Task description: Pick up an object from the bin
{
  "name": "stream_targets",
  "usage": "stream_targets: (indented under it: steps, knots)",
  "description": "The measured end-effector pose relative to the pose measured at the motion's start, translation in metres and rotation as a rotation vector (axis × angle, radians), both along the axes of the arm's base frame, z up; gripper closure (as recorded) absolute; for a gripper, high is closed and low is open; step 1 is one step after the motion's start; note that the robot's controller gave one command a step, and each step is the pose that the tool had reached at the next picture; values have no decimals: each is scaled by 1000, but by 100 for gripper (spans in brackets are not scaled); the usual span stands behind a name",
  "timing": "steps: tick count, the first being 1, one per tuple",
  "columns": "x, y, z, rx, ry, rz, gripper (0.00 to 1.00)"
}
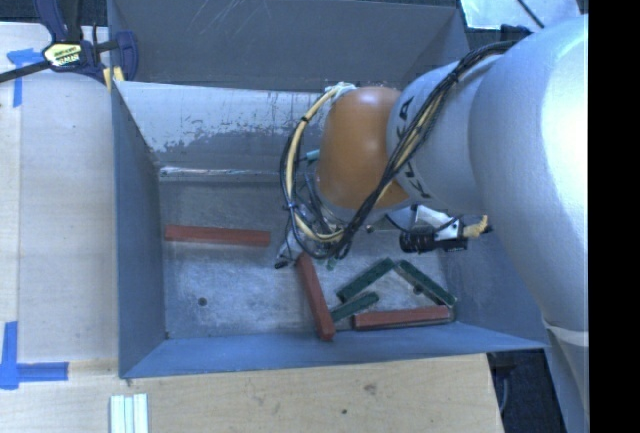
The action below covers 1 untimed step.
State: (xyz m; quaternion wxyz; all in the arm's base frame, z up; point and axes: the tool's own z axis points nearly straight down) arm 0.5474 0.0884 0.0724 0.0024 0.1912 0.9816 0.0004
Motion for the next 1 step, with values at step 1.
stream_targets:
  steps: [1]
  knots:
    - [-1, 0, -1, 0, 2, 0, 0]
